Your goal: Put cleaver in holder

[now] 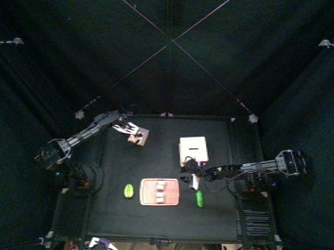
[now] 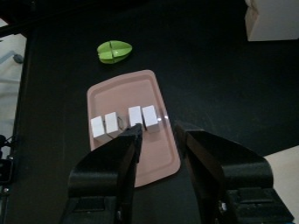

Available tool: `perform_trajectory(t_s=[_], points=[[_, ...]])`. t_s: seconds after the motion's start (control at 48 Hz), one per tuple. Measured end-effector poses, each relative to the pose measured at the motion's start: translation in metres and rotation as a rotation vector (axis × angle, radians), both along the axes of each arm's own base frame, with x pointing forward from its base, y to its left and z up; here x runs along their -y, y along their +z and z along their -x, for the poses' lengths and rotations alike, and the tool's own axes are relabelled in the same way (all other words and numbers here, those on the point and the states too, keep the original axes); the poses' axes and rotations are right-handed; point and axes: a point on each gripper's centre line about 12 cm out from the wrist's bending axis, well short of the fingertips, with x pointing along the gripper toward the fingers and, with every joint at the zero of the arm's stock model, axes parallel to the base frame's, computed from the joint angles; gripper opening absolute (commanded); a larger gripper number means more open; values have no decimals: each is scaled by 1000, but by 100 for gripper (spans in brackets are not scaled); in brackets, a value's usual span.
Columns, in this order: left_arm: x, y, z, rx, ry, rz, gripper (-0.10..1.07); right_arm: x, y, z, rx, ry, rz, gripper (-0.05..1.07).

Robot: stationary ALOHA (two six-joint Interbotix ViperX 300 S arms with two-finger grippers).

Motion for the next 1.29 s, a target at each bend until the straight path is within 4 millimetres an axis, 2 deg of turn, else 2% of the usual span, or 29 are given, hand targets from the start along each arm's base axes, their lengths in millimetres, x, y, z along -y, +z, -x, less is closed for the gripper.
perform_trajectory(t_s=[0.188, 0.542, 0.688, 0.917, 1.292], points=[[0, 0, 0, 0, 0, 0, 77, 0, 0, 0, -1, -1, 1, 75], [1, 3, 1, -8, -13, -23, 77, 0, 0, 0, 0, 0, 0, 75], [4, 14, 3, 3, -32, -81, 77, 0, 0, 0, 0, 0, 0, 75], [14, 46, 11, 145, -31, -202, 77, 0, 0, 0, 0, -1, -1, 75], [39, 52, 17, 284, -77, -245, 77, 0, 0, 0, 0, 0, 0, 75]])
